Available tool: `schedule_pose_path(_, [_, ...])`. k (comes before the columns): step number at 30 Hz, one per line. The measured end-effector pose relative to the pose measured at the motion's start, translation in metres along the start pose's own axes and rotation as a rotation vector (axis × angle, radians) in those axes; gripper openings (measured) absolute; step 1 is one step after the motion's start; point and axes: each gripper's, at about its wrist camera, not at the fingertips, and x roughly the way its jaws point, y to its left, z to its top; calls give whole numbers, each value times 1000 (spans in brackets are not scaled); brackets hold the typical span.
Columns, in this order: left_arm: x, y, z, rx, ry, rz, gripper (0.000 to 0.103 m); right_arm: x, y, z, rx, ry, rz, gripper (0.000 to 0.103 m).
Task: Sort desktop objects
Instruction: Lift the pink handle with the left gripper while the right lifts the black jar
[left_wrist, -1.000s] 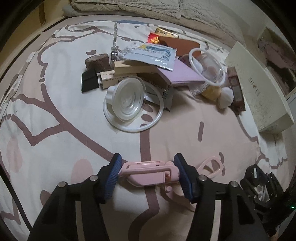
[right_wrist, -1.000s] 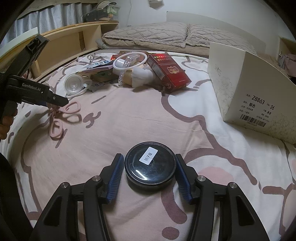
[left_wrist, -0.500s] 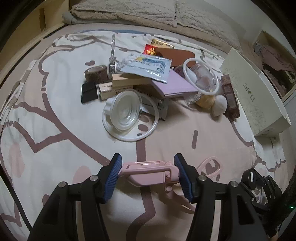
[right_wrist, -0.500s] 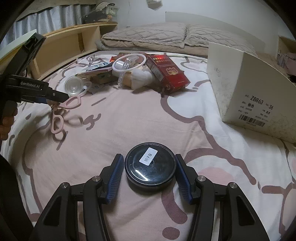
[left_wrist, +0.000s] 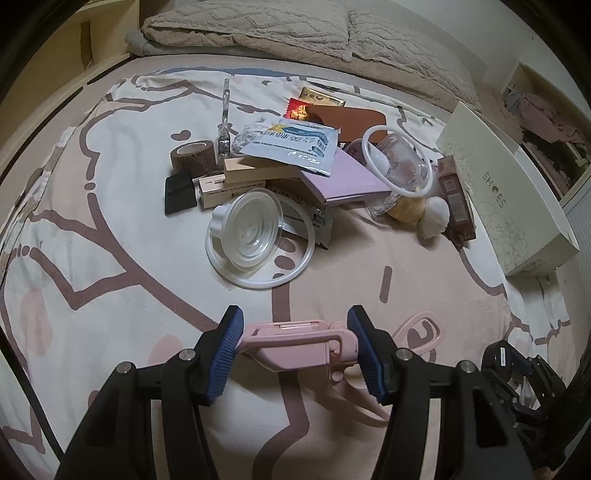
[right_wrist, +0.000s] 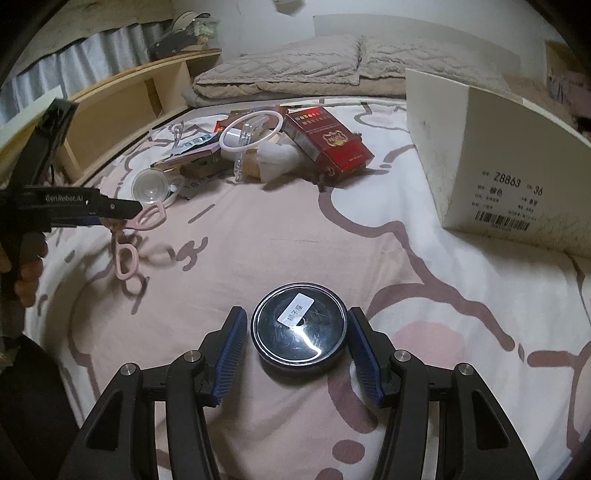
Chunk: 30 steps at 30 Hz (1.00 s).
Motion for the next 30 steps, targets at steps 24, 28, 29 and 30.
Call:
schedule_pose_path(24, [-25,0,4,-8,-137,32,59,3,19,-2,-113,34,-134,51])
schedule_pose_path(28, [-29,-3,4,0,-155,23,59,0,23,-3,-108,43,-151,51])
schedule_pose_path(29, [-30,-3,4,1,-159,20,59,-1,24,-2,-108,49,-155,51])
schedule_pose_path(30, [-31,-3,4,1,-163,15,59,-1,24,-1,-106,54,-157,51])
